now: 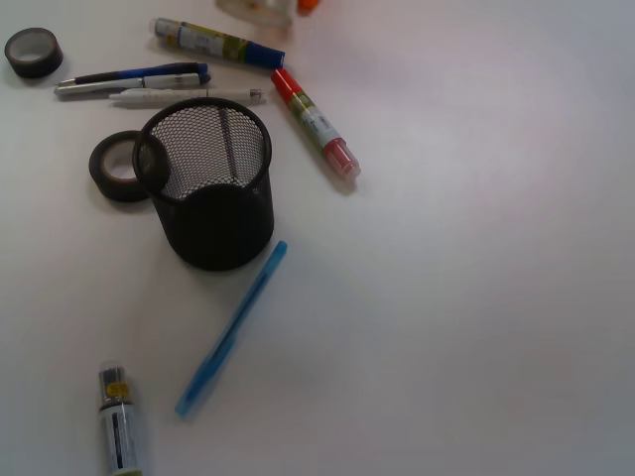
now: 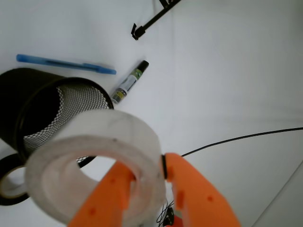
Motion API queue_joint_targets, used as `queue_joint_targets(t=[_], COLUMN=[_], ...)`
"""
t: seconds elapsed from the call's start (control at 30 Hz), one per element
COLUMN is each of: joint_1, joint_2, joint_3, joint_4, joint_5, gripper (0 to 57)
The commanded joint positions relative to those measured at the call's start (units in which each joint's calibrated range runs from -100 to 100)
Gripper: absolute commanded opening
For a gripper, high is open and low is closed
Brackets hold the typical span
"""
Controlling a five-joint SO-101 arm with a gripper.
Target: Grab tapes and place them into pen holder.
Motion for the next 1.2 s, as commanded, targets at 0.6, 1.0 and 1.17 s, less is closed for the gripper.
queue_joint_targets(t=[0.6, 1.0, 1.17], joint_1=[7.38, 7.9, 14.26], joint_2=[17.72, 11.18, 6.76], joint_3=[0.16, -1.47, -8.44], joint_4=[-7.92, 1.45, 7.57], joint_5=[-3.71, -5.71, -6.06], gripper=[19.2, 33.7, 34.0])
